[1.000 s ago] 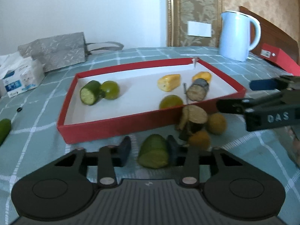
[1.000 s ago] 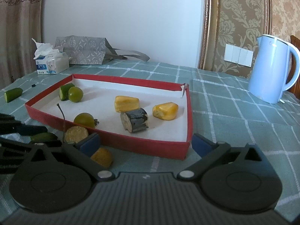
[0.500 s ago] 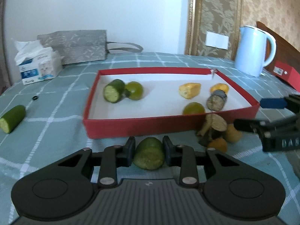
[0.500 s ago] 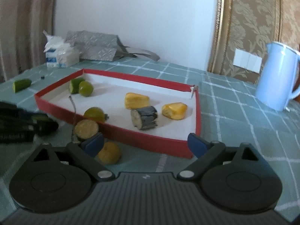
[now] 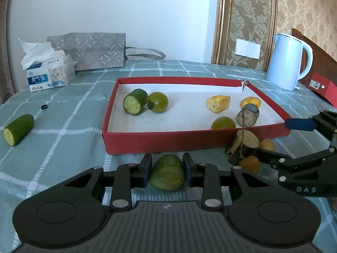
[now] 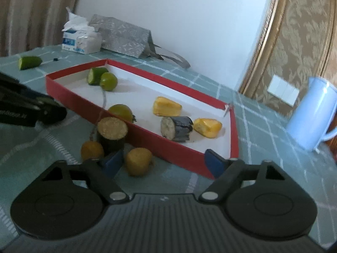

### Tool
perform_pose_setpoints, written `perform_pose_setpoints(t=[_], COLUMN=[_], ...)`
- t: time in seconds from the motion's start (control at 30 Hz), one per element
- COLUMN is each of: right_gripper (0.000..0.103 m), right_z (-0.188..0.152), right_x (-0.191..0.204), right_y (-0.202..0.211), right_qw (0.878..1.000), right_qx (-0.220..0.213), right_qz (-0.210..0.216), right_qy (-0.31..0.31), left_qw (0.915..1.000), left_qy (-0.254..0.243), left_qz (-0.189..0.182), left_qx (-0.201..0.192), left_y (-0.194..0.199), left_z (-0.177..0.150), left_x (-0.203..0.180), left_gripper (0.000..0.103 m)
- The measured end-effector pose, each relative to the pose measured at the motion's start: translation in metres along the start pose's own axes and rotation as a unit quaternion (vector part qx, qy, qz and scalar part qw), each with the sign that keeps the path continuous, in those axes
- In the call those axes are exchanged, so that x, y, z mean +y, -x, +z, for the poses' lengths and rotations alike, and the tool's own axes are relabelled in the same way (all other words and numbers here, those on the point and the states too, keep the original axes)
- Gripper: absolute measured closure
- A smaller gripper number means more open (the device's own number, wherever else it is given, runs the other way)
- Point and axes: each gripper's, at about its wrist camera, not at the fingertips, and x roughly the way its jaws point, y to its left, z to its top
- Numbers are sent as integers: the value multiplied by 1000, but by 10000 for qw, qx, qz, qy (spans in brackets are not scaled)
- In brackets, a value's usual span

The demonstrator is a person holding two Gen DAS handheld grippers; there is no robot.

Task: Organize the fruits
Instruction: 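Grasp the cucumber chunk with the left gripper while the right gripper grasps a small brown round fruit, then carry the cucumber chunk into the tray and open the left gripper while the right gripper holds the brown fruit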

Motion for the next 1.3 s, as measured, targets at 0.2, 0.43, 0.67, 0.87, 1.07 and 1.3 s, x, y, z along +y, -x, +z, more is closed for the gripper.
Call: perform_pose_setpoints(t=[0.2,0.43,0.67,0.87,1.07,1.3], right_gripper=[64,77,70,75,75,75], right_z=[0,-1,-2,-4,-4,-3], right_x=[9,0,-10,-11,-15,-14], right_y=[4,4,0,-5,-7,-8], right_qw=[9995,9998,9980,9973,9964,9967], right_qx=[-101,57,200,272,291,313], right_qz=[-60,190,482,529,516,472], right_qy=[279,20,-369,-439,-607,-577], left_qw=[10000,10000,10000,10000,10000,9996], left_qy=[-35,6,7,12,32,-61], left_qz=[29,16,14,-5,-32,-36], left_qx=[13,41,45,42,38,-262], left_y=[1,0,0,0,0,9], left_z=[-1,-1,-1,-1,-3,0], left_x=[-2,-2,-2,-2,-2,-4], left_gripper=[72,72,72,72,72,72])
